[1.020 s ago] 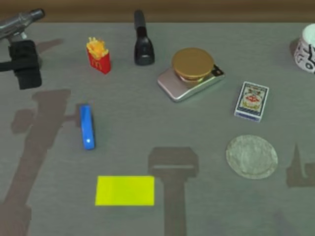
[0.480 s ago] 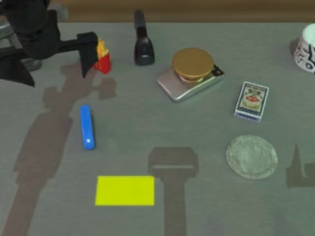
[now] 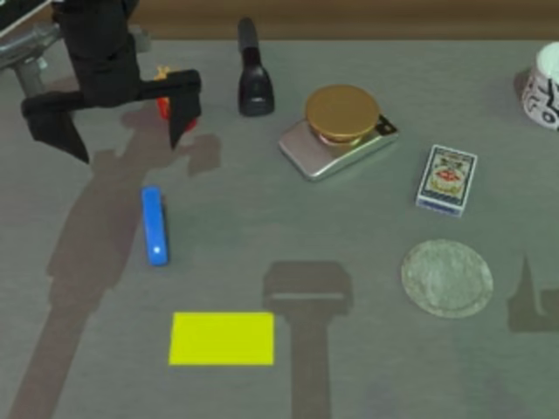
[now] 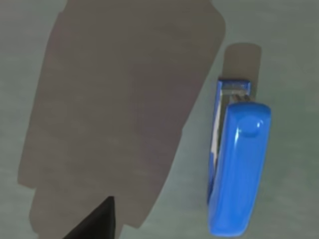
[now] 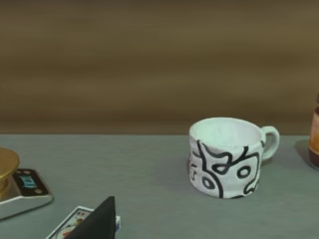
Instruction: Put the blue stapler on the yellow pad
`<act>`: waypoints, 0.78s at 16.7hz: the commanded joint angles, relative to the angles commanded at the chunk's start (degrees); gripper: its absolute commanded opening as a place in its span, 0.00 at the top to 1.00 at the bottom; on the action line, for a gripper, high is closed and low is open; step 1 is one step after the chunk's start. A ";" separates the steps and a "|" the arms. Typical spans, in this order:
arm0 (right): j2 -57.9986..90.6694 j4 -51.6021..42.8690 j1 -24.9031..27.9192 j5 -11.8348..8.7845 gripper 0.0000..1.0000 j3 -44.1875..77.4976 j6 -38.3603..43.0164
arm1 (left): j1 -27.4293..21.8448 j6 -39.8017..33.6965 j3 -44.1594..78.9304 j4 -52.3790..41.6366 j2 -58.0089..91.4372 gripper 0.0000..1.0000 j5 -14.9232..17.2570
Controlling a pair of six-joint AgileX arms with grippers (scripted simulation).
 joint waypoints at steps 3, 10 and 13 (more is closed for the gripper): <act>0.00 0.00 0.00 0.00 0.00 0.00 0.00 | 0.32 0.06 -0.14 0.12 -0.11 0.00 0.01; 0.00 0.00 0.00 0.00 0.00 0.00 0.00 | 0.22 0.25 -9.10 11.92 2.56 0.00 0.03; 0.00 0.00 0.00 0.00 0.00 0.00 0.00 | 0.20 0.26 -13.95 18.41 4.19 0.00 0.04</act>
